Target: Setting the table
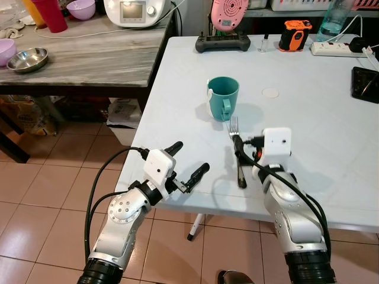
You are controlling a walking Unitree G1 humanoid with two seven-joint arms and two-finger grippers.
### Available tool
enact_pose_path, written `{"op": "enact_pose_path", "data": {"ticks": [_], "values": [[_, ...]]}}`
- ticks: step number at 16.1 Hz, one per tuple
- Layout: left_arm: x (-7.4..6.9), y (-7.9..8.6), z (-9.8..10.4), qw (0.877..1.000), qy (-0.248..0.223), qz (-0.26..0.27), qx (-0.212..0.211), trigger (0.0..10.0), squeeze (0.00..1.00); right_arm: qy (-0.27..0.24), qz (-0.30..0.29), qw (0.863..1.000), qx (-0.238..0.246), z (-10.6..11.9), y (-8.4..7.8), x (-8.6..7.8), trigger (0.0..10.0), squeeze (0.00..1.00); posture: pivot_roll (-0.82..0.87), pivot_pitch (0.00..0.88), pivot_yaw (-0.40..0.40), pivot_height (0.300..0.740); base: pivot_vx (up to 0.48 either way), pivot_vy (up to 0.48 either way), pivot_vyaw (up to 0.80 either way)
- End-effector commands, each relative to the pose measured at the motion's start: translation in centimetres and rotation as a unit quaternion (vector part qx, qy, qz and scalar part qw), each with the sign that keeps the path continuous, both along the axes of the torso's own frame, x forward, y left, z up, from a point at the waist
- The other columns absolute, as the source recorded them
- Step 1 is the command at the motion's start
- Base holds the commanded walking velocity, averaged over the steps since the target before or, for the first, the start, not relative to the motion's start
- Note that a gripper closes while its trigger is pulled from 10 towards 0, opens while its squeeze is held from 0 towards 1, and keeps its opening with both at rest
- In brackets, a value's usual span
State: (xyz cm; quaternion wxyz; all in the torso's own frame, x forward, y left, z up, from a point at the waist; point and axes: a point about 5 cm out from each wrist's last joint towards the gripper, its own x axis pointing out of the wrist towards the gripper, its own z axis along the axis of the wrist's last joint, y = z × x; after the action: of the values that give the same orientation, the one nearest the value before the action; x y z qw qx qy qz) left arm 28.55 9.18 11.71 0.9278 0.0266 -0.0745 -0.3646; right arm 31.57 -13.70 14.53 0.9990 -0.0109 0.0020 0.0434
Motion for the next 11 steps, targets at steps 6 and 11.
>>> {"op": "enact_pose_path", "data": {"ticks": [6,11], "values": [[1.0,1.5,-0.4,0.995,-0.002,0.092,0.026,10.0,0.00,-0.133,0.006,0.989,-0.063,2.8,-0.3,-1.3,10.0,0.00,-0.28,0.137,0.074,0.740,0.000,0.000,0.00],[1.0,1.2,-0.6,0.996,0.001,0.086,0.027,10.0,0.00,-0.160,-0.028,0.980,-0.118,2.3,-1.3,-2.6,10.0,1.00,-0.29,0.137,0.080,0.740,0.000,0.000,0.00]]}}
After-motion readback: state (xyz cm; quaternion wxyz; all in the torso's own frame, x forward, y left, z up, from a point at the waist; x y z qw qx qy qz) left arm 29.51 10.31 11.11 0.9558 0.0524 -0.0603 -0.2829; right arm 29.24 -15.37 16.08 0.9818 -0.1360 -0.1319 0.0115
